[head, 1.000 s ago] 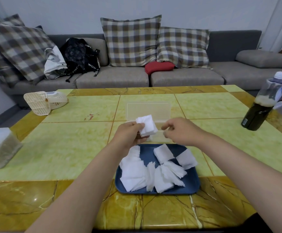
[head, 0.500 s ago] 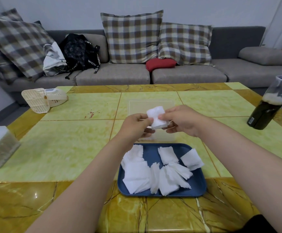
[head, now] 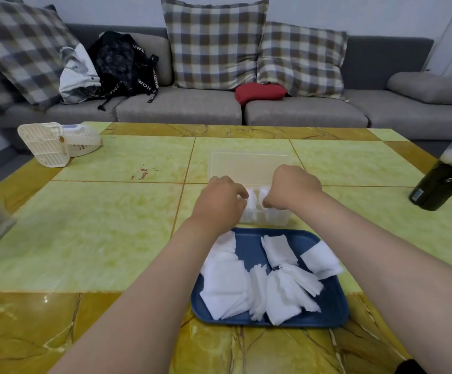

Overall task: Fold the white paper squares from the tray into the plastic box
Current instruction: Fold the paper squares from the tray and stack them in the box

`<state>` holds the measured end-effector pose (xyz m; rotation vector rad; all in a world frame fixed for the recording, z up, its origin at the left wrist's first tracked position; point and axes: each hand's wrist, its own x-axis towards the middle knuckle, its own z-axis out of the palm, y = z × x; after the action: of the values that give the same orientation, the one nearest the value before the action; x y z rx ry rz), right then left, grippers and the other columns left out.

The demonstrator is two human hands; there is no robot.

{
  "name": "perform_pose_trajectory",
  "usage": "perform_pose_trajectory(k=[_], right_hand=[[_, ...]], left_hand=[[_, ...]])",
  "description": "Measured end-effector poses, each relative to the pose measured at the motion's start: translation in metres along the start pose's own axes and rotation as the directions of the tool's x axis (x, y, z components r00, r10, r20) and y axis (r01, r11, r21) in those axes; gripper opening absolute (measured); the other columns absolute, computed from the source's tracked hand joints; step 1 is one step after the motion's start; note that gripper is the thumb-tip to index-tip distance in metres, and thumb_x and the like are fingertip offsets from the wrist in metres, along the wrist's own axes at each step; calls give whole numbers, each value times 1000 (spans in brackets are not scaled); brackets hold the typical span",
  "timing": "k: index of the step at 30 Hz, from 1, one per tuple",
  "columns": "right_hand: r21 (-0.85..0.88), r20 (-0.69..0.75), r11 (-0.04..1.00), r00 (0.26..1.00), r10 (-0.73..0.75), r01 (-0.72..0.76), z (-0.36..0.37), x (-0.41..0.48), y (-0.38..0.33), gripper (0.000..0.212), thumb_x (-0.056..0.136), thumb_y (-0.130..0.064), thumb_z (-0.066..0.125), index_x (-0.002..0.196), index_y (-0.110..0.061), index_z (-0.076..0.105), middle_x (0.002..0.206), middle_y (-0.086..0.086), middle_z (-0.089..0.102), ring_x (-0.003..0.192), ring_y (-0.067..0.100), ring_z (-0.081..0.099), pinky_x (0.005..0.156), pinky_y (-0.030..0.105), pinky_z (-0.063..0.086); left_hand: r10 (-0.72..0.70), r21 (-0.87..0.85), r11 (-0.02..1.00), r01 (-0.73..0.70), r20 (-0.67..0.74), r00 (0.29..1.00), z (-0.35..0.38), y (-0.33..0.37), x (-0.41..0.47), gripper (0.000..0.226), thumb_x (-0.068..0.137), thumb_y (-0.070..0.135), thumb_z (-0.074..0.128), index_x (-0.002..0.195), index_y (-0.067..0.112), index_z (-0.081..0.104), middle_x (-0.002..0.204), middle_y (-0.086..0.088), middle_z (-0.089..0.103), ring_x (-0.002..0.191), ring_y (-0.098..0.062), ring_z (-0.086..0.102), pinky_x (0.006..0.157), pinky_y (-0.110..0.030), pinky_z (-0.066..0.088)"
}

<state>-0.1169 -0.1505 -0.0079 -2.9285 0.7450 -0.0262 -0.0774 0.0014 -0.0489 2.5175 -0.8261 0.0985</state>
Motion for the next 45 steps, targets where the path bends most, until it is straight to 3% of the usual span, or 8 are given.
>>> perform_pose_trajectory(k=[8,16,20,23,27,33,40,45], right_hand=[[433,256,892,967,17,-130,4,8,-8,24,85,-13,54,75,-4,74,77,8,76,61,26,57,63,29,46],[294,235,955,971,-43,-29,7,3,-6,25,80,-5,56,59,-11,43,59,4,40,54,20,35,48,29,23],[309,153,951,986,-60,10,11,8,3,15,75,-15,58,73,-5,70,73,4,70,69,25,65,62,35,55],[298,25,952,996,-81,70,-3,-3,10,26,75,-14,54,86,-8,77,82,4,77,83,26,72,73,41,60],[161,309,986,946,-97,48,-23,-34,21,24,80,-16,52,81,-16,76,63,-6,75,75,16,67,76,32,55],[-123,439,984,896,-63,130,-3,-61,34,33,81,-48,66,65,-20,61,62,-6,65,58,16,57,60,25,43],[-35,380,982,911,-158,185,14,-67,38,38,76,-51,71,66,-18,58,62,-3,52,62,20,52,58,27,40],[212,368,960,896,-249,180,14,-63,48,28,73,-29,76,66,-16,53,67,3,45,61,20,42,59,31,35]], left_hand=[[32,36,999,-32,-7,999,3,0,-2,32,100,23,45,124,24,67,123,-4,59,118,-24,44,100,-37,41],[199,99,975,-200,18,980,7,8,-8,33,97,33,49,125,26,64,125,2,58,115,-21,44,97,-38,41],[190,126,973,-194,41,981,6,5,-8,36,99,36,49,131,26,61,129,2,56,119,-21,44,100,-38,40],[190,113,975,-190,12,982,4,5,-11,35,98,33,51,131,25,61,128,2,57,117,-21,45,99,-36,39],[193,62,980,-189,-59,979,-6,18,-18,23,97,27,53,117,25,65,111,6,60,100,-15,51,80,-29,44],[58,-26,998,-54,231,971,-11,35,-36,18,95,26,53,97,24,71,88,12,66,79,-11,61,70,-29,54],[14,-9,1000,-12,366,930,-6,38,-46,27,92,29,62,116,20,68,111,6,68,101,-14,62,91,-34,53],[30,-26,999,-21,427,904,-4,37,-46,28,83,42,65,98,18,69,90,1,68,83,-19,64,77,-37,54]])
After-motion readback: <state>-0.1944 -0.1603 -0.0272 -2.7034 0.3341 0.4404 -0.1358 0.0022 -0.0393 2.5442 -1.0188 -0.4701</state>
